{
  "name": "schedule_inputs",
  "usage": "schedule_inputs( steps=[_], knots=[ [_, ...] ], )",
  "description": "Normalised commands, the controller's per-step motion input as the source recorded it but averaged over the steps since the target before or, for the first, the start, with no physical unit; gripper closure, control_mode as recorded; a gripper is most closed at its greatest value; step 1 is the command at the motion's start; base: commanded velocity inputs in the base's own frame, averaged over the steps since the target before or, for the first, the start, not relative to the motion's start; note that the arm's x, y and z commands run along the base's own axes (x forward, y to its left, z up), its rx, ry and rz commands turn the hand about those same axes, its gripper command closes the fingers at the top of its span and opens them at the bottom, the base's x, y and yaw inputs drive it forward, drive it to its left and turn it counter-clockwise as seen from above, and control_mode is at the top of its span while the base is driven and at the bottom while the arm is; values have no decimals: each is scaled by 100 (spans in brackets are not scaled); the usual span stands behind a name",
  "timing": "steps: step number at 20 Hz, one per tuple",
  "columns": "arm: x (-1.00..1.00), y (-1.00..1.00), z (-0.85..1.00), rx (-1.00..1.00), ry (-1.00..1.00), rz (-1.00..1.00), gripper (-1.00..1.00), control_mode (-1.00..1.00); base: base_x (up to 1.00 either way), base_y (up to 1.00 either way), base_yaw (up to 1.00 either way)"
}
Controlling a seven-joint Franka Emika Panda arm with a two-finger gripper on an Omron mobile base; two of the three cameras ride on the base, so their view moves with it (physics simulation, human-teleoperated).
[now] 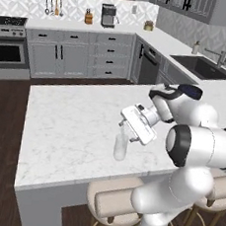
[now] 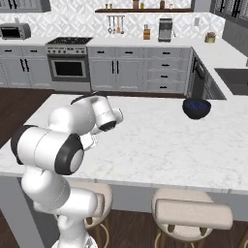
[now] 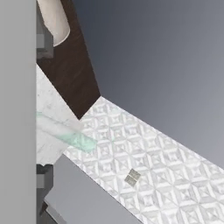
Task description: Take a straw from the drawer in front and place it inside the glass cup on the dining counter.
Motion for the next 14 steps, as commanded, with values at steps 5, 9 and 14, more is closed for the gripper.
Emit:
schedule_inputs(
  steps=[5, 9, 14],
  knots=[
    [0, -5, 19, 0, -15, 0, -100, -100, 0, 0, 0],
    [0, -7, 39, 0, -21, 0, -100, -100, 0, 0, 0],
    [0, -6, 44, -6, -27, 0, -100, -100, 0, 0, 0]
  ],
)
